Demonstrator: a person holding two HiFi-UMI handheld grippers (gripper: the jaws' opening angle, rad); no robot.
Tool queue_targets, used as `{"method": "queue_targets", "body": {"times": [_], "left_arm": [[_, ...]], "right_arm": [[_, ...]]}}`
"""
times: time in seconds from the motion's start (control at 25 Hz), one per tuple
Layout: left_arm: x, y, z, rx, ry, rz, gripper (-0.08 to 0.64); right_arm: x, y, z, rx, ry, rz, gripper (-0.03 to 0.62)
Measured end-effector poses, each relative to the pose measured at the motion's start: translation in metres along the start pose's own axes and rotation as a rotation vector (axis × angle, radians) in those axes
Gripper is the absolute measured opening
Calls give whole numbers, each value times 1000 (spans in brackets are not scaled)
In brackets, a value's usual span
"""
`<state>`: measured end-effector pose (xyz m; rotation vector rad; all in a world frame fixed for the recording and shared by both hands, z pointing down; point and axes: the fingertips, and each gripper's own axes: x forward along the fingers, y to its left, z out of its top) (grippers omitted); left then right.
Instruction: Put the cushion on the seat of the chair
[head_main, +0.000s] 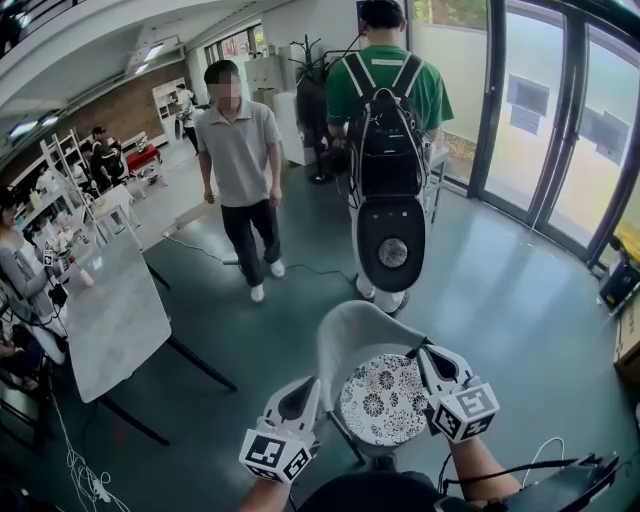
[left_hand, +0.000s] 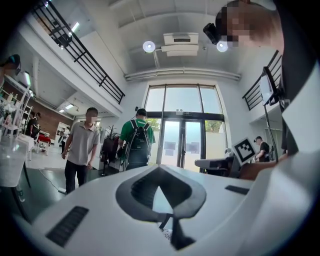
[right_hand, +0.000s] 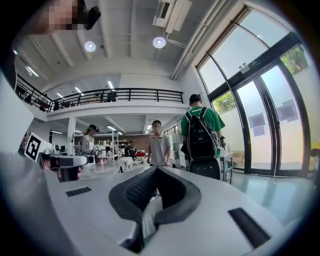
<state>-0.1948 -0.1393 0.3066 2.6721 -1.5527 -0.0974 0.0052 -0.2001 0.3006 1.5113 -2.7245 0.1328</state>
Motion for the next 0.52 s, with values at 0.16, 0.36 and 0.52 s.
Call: {"method": "queue_targets", "body": {"times": [0.16,0.36,0.52], "left_arm": [[-1,3,0,7,0,5,9],[-3,7,0,16,0,18,9],[-6,15,0,11,4,30,9]], "right_arm": [[2,1,0,-2,-3,-1,9],[3,2,2,-1,-12,-5,9],[6,7,4,-4,-17,-3,9]]}}
